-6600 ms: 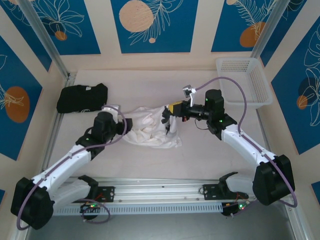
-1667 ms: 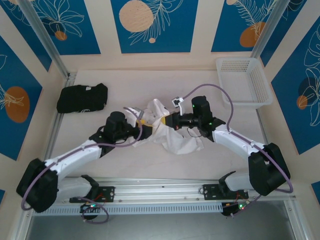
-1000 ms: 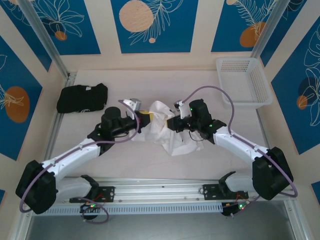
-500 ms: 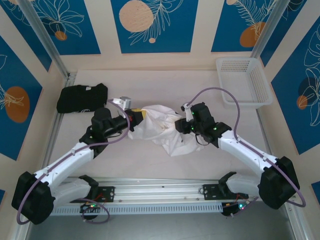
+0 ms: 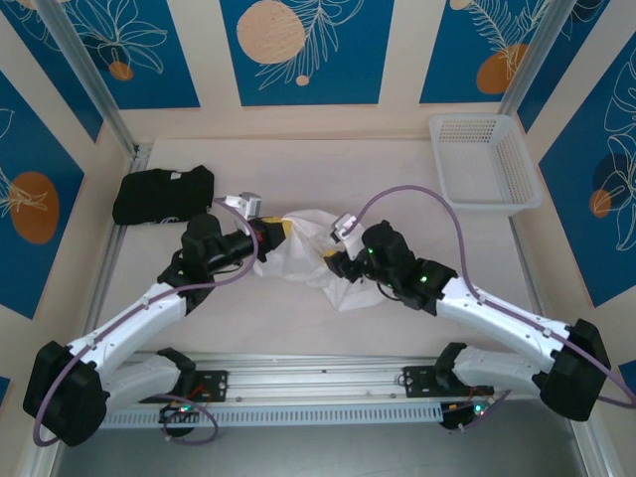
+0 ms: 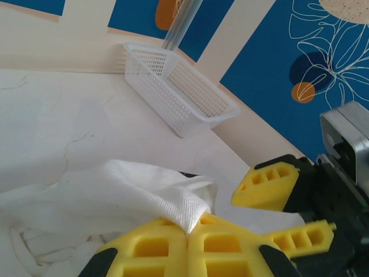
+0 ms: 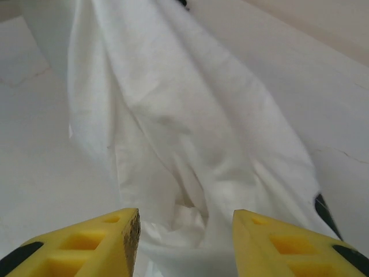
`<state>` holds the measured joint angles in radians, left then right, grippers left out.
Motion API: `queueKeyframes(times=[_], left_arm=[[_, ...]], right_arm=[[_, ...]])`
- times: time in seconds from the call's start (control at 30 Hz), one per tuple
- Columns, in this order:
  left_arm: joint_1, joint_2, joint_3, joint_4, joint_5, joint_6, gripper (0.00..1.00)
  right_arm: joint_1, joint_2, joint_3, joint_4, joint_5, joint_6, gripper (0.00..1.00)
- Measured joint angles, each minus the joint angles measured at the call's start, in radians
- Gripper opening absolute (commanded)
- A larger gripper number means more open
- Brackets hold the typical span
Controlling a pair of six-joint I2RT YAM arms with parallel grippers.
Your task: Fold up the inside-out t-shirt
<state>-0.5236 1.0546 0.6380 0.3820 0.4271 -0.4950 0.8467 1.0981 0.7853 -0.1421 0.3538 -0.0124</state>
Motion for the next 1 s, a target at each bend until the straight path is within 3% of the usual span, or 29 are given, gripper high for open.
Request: queueKeyframes(times=[0.17,0.33,0.43,0.67,0.7,0.87,1.0], left_arm=[[0.0,0.0,0.0,0.0,0.007,-0.005,0.0],[0.0,-0.012,-0.003,-0.001,0.007,-0.004,0.0],[0.0,-0.024,-0.003,-0.009,-0.03,-0.003,0.0],[0.002,0.026,0.033,-0.133,-0.301,0.021,0.04],[0.003,0.044,0.044,-0.148,-0.327,0.026,0.07],[0.002,0.113,0.101,-0.274,-0.439,0.073,0.43],[-0.025,0.078,0.104,-0.373,-0.521,0.109,0.56]], right_arm=[[-0.027,0.15,0.028,0.046,0.022,-0.046,0.43],[-0.125,0.217,0.041,0.081,-0.057,-0.035,0.04],[-0.172,0.198,0.043,0.09,-0.222,-0.008,0.0],[-0.314,0.078,0.006,0.195,-0.674,0.185,0.0],[-0.328,0.069,-0.002,0.215,-0.709,0.212,0.0],[-0.357,0.08,-0.016,0.311,-0.838,0.356,0.0],[-0.366,0.12,-0.016,0.357,-0.871,0.429,0.0]])
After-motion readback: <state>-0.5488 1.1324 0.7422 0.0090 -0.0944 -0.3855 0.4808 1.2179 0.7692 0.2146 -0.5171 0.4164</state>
